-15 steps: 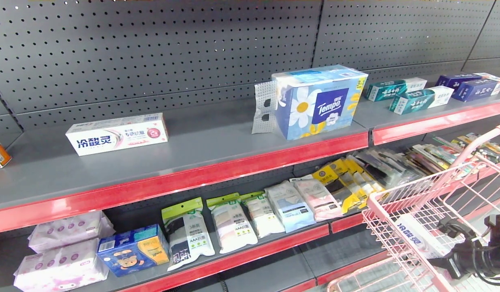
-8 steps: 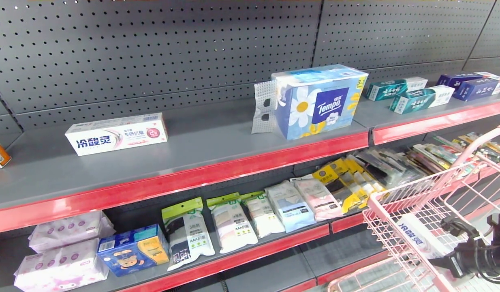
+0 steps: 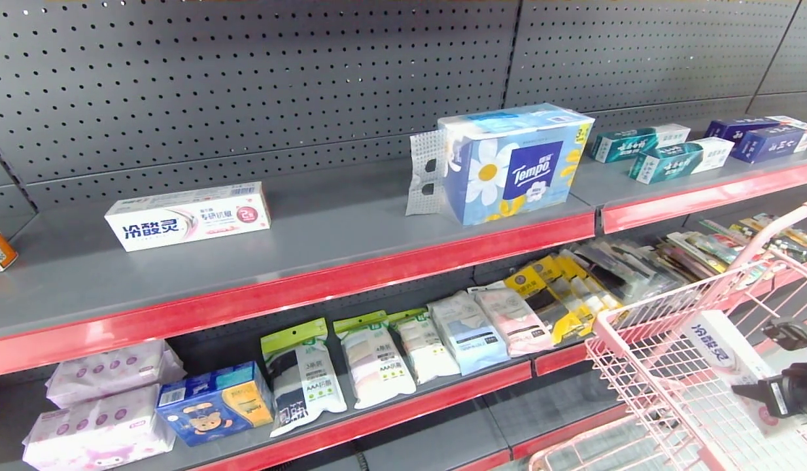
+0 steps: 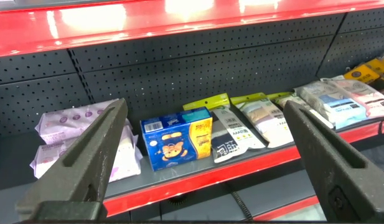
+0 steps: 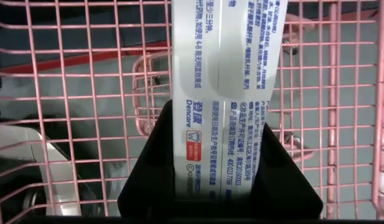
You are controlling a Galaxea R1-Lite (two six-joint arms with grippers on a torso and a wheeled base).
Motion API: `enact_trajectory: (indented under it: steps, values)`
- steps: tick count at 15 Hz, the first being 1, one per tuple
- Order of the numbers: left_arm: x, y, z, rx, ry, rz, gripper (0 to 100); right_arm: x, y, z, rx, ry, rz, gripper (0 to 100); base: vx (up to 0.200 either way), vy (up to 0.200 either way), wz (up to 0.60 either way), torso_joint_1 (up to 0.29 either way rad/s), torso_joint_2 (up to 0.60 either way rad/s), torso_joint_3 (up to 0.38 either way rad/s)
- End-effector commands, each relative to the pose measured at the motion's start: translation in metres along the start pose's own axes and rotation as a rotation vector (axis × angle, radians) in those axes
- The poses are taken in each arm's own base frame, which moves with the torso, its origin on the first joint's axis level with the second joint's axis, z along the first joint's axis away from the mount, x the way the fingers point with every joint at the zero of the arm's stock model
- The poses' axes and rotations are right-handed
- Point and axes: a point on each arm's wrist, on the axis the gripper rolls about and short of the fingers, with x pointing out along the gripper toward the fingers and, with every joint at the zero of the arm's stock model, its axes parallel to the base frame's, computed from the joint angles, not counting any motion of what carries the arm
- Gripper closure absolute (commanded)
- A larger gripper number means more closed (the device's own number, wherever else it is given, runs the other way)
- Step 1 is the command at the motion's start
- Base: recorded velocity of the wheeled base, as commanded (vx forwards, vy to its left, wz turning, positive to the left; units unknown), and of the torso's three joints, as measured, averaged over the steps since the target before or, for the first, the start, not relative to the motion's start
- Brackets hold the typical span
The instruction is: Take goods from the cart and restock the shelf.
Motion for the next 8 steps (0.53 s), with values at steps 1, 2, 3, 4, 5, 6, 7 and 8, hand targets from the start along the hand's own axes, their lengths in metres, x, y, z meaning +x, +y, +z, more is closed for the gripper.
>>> enact_trajectory:
  steps: [1,2,3,4,5,6,7,8]
  values:
    - [0.000,0.000,0.000,0.000,0.001,0.000,0,-0.034,0.006,0.019,0.009,-0.079,-0.059,100,0.000,0.000,0.00,0.000,0.00,0.000]
    - [0.000,0.000,0.000,0.000,0.001,0.000,0,-0.042,0.014,0.032,0.026,-0.119,-0.059,100,0.000,0.000,0.00,0.000,0.00,0.000]
    - [0.000,0.000,0.000,0.000,0.001,0.000,0,-0.048,0.020,0.043,0.040,-0.154,-0.058,100,0.000,0.000,0.00,0.000,0.00,0.000]
    - [0.000,0.000,0.000,0.000,0.001,0.000,0,-0.055,0.029,0.054,0.045,-0.189,-0.051,100,0.000,0.000,0.00,0.000,0.00,0.000]
    - [0.000,0.000,0.000,0.000,0.001,0.000,0,-0.058,0.032,0.058,0.048,-0.201,-0.048,100,0.000,0.000,0.00,0.000,0.00,0.000]
    - [0.000,0.000,0.000,0.000,0.000,0.000,0,-0.068,0.046,0.072,0.038,-0.249,-0.028,100,0.000,0.000,0.00,0.000,0.00,0.000]
    - [0.000,0.000,0.000,0.000,0.001,0.000,0,-0.079,0.058,0.082,0.016,-0.298,0.000,100,0.000,0.000,0.00,0.000,0.00,0.000]
    - [0.000,0.000,0.000,0.000,0.001,0.000,0,-0.089,0.069,0.091,-0.008,-0.338,0.011,100,0.000,0.000,0.00,0.000,0.00,0.000]
